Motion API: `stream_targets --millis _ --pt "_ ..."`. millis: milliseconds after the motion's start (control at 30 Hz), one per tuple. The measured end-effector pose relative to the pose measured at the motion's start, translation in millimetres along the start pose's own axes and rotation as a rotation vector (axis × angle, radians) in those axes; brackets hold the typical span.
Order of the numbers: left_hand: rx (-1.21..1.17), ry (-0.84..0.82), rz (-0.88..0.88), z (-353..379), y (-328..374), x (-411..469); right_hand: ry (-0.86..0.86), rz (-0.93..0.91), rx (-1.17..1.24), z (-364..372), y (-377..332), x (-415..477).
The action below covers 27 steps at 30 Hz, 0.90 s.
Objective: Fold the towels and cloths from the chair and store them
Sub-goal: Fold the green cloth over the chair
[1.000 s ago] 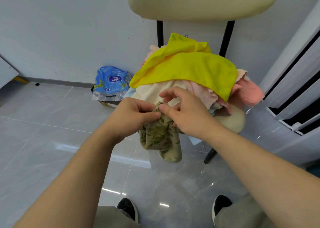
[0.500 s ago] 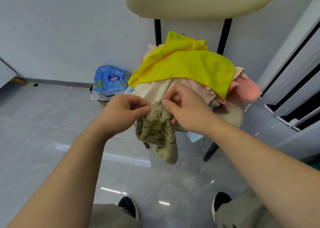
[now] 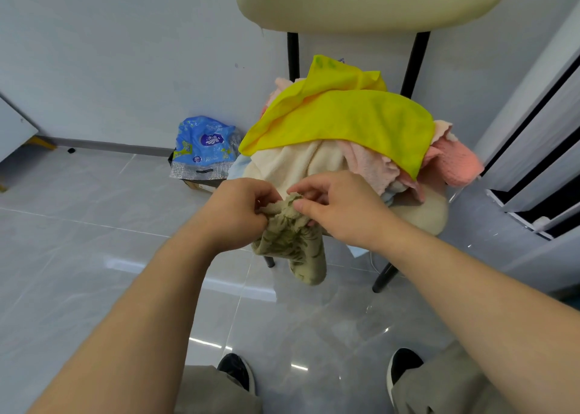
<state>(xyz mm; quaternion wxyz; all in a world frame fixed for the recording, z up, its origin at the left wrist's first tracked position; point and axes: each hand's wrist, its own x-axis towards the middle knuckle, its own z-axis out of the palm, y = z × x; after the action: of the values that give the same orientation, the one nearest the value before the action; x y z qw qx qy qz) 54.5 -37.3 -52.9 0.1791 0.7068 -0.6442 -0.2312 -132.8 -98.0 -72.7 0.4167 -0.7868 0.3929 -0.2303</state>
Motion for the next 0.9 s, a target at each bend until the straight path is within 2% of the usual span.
stream_targets --millis 267,433,567,667,800,900 --pt "0.196 -0.031 0.009 4 -3 2 0.015 0.014 0.028 2 -2 0" --pt "0.236 -0.103 -0.159 1 -7 4 0.008 0.036 -0.025 1 0 0" --pt "0.016 -0.191 -0.431 -3 -11 4 0.014 0.05 -0.07 -2 2 1" --pt "-0.192 -0.175 -0.634 -3 -3 2 0.016 0.06 -0.096 -3 2 1" --pt "-0.407 -0.272 -0.723 -5 1 1 0.019 0.064 -0.136 -2 4 2" --pt "-0.48 -0.256 -0.71 -9 -4 1 0.033 0.07 -0.155 -3 8 2"
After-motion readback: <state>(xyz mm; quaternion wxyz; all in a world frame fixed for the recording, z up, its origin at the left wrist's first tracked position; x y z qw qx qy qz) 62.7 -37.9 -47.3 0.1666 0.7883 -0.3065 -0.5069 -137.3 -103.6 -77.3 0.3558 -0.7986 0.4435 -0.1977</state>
